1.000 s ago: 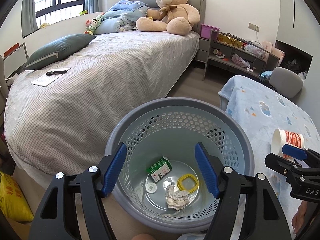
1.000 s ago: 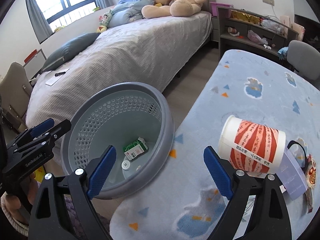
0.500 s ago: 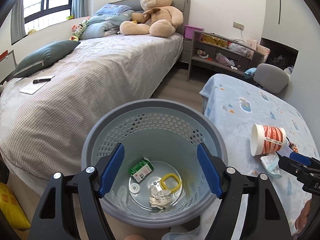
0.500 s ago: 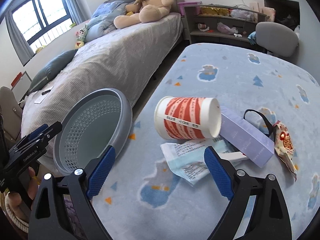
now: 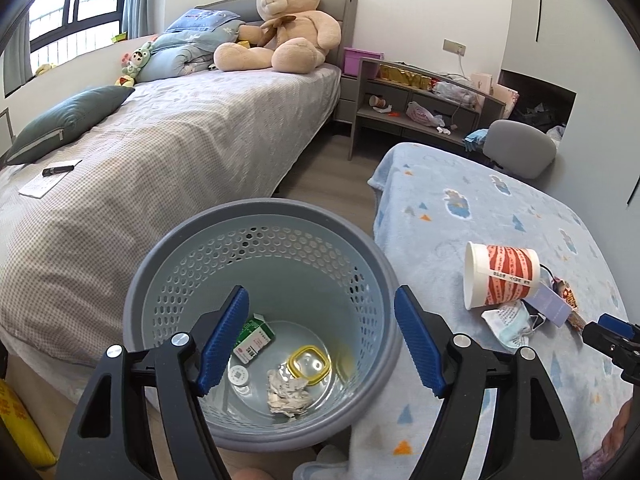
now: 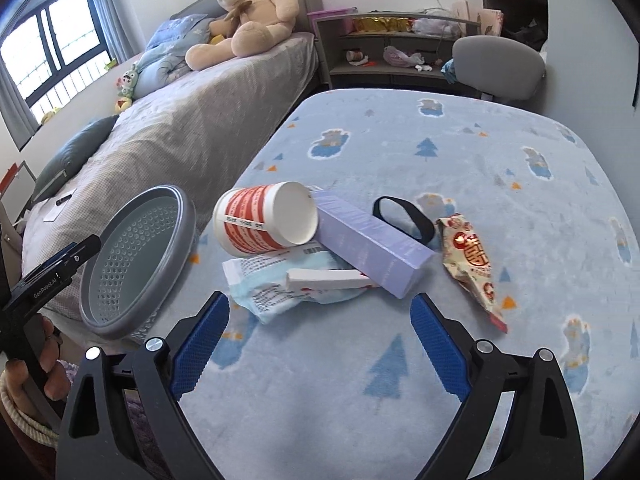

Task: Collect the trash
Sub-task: 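Move both open grippers back from the basket toward the table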

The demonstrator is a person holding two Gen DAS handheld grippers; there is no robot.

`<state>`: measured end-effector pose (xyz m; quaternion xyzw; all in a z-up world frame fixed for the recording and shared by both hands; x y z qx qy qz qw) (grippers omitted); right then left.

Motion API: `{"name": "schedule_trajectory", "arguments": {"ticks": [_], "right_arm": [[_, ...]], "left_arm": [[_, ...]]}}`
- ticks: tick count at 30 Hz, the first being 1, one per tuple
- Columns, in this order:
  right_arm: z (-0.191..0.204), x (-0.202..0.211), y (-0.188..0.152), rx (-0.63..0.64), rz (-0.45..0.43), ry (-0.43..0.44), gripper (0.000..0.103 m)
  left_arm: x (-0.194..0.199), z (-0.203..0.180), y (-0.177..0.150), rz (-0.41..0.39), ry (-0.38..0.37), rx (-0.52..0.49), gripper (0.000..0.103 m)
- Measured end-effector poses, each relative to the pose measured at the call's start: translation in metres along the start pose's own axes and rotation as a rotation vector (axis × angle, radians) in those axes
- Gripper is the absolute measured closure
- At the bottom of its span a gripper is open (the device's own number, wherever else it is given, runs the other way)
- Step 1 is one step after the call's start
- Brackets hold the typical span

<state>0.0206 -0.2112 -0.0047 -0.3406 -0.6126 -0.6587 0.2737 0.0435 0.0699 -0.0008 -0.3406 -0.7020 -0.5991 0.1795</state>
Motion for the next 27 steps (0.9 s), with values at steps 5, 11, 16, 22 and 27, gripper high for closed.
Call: {"name": "schedule_trajectory", "arguments": {"ticks": [5,11,16,22,27], "right_arm": [[-0.031,0.002,-0.005,-0.026,0.007,-0.051,0.013],[-0.063,-0.002,-0.008,-0.067,0.023,-0.098,0.013],[-0.077,-0.012,-0.008,-0.076,0.036,-0.122,0.013],[-0.087,-0.031,-0.002,-0.074,0.054,-0.138,0.013],[-0.095,-0.052,0.005,-0.068,0.068,-0.155,0.013]], "left_arm": [[-0.006,-0.013,-0.001,0.01,-0.018,-0.017,0.031],[-0.012,-0.029,-0.004,0.022,-0.038,-0.042,0.031],[-0.018,-0.043,-0.006,0.034,-0.052,-0.065,0.031],[-0.024,-0.057,-0.01,0.046,-0.064,-0.089,0.031],[-0.029,-0.063,-0.011,0.057,-0.068,-0.102,0.031]]}}
Point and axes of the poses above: each gripper's, at about its wrist camera, not at the fingertips, and x roughly against the way its jaws point, z to its left, y to its top, the point moved 2 cm from there along -x, roughly the way its jaws point, and after that the axes turned 12 degrees about -y, right-handed, at the moved point
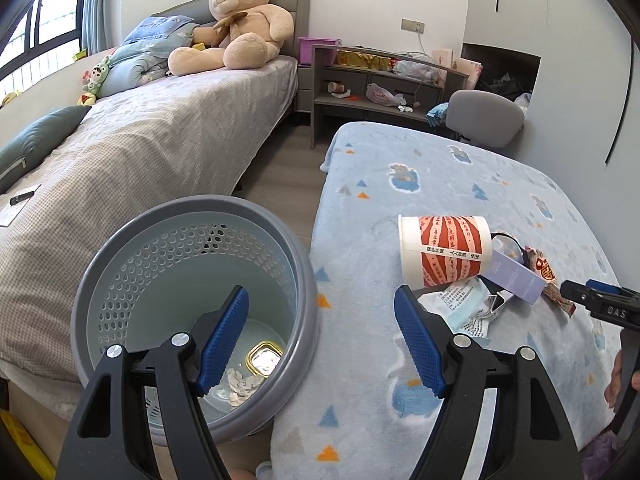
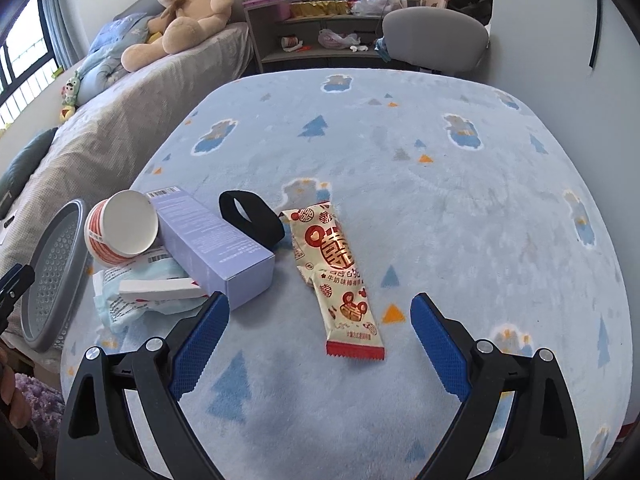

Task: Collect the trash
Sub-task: 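Move both open grippers back from the basket toward the table, then grasp the red-white snack wrapper with the right gripper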

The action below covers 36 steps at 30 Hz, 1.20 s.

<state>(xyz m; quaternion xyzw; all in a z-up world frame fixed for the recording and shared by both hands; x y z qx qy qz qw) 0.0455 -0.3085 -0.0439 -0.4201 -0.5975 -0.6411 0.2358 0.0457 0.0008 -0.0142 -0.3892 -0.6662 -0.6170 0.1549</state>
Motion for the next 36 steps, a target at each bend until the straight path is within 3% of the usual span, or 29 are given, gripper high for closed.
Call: {"name": "schedule_trajectory", "arguments": {"ticks": [18,26,32,35,36], "right_arm": [[-0.006,-0.054,0.012,0.005,0.072,-0.05,0.013],[-0.004,-0.065,0.014,0.018,0.075,-0.073,0.021],[0.001,-0.063,0.015,0.029,0.069,-0.07,0.035],[0.005,-0.061,0.015,0.044,0.063,-0.075,0.05],[0.005,-0.059,0.015,0.045,0.061,-0.073,0.06]], "left_arm": [[-0.013,-0.008,-0.004,0.033,0.001,-0.021,0.031],[-0.016,-0.01,-0.004,0.036,-0.001,-0.025,0.031],[-0.016,-0.011,-0.004,0.035,0.003,-0.027,0.031],[-0.016,-0.011,-0.004,0.035,0.002,-0.027,0.031],[-0.016,-0.011,-0.004,0.035,0.002,-0.028,0.031]]}}
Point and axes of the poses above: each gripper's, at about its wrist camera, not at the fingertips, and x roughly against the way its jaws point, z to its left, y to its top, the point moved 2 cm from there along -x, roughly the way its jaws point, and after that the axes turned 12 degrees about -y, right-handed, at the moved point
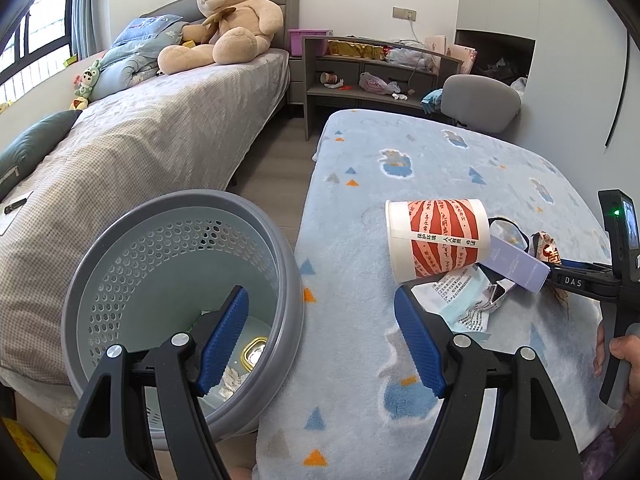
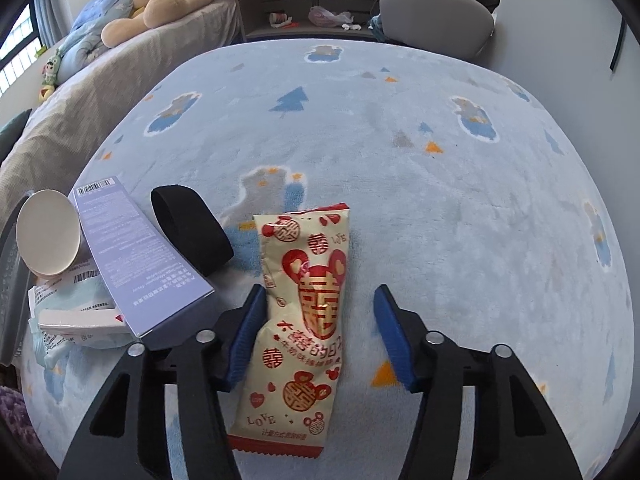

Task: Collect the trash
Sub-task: 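Grasp the red-white snack wrapper with the right gripper, then grasp the wet-wipe packet with the left gripper while the right holds the wrapper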

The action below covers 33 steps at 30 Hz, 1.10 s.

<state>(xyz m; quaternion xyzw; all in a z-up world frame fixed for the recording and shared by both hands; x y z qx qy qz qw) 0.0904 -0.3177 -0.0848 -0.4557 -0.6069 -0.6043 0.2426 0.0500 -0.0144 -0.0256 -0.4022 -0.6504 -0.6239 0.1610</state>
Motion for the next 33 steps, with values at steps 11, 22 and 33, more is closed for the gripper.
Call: {"name": "schedule_trajectory", "arguments": {"ticks": [11,22,33], "right_arm": [[-0.002,0.012,-0.008,-0.044,-0.008,0.045,0.072],[-0.012,0.031,-0.02,-0.095,-0.028,0.073,0.072],[-0.025,0.046,-0.029,-0.136,-0.041,0.109,0.072]], "left_arm": [[0.004,-0.002,-0.001,-0.003,-0.015,-0.02,0.031],[0.003,-0.022,-0.011,0.012,-0.055,-0.067,0.027],[-0.01,-0.06,-0.017,0.035,-0.102,-0.139,0.027]]}}
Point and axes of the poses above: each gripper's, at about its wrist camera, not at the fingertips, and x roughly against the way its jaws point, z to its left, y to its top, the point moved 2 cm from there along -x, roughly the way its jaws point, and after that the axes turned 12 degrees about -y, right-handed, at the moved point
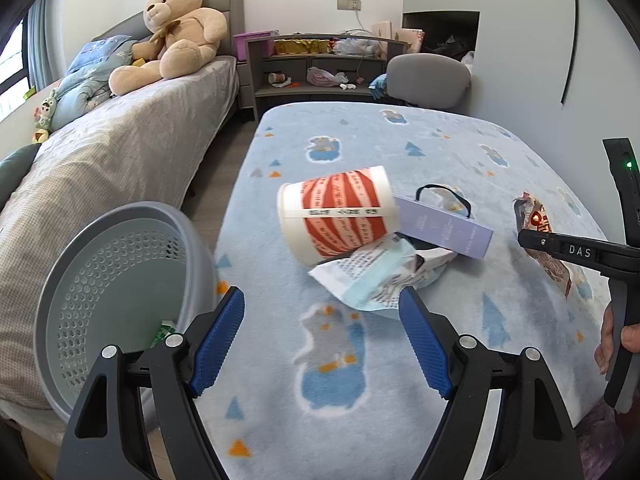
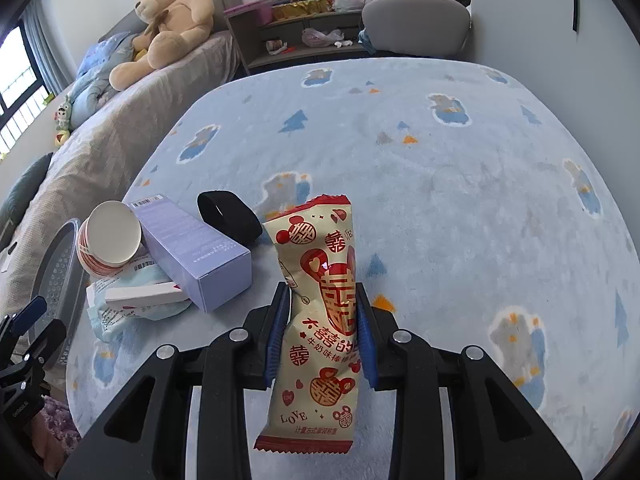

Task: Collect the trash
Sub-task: 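Grasp the wet-wipe packet with the left gripper while the right holds the wrapper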

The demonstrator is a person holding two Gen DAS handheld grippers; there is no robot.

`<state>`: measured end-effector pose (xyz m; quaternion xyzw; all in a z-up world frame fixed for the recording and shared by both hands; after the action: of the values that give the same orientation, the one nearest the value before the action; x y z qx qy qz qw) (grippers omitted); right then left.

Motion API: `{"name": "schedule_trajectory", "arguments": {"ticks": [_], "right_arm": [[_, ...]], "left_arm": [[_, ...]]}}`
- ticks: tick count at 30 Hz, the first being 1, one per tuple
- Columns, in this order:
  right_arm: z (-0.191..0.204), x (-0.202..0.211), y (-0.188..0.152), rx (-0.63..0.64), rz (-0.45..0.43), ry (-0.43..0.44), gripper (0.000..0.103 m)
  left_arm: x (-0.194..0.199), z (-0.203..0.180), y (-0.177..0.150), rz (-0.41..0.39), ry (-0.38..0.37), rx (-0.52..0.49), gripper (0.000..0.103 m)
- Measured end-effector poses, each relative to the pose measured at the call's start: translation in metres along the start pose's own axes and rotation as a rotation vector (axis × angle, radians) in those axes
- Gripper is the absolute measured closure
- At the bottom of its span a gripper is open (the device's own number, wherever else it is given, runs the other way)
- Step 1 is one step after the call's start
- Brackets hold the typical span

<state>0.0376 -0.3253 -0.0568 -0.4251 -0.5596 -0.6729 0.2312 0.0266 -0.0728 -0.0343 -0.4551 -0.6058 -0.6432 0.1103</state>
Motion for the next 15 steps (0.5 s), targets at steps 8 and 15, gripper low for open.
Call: {"name": "schedule_trajectory", "arguments": {"ticks": [8,15], "right_arm": [[-0.01,0.008,-0.001,-0.02,-0.008,0.034,0.072],[-0.012,0.015,0.002,-0.031,-0.021,0.06,0.072]], "left_arm": [[-0.022,0.0,0.003,0.038,-0.004,0.039,0.027],[-0.039,0.003,0.007,0.072,-0.001,0.057,0.027]]}}
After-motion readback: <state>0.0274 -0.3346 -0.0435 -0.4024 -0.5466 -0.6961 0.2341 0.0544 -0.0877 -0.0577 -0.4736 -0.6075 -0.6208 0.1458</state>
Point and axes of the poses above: each gripper's, at about its wrist camera, not at the fingertips, and x roughly against the way its jaws point, z to its left, y to its top, the point moved 2 cm from there along -x, roughly the way its jaws point, and after that the axes turned 12 degrees about -y, right-handed, at the moved point
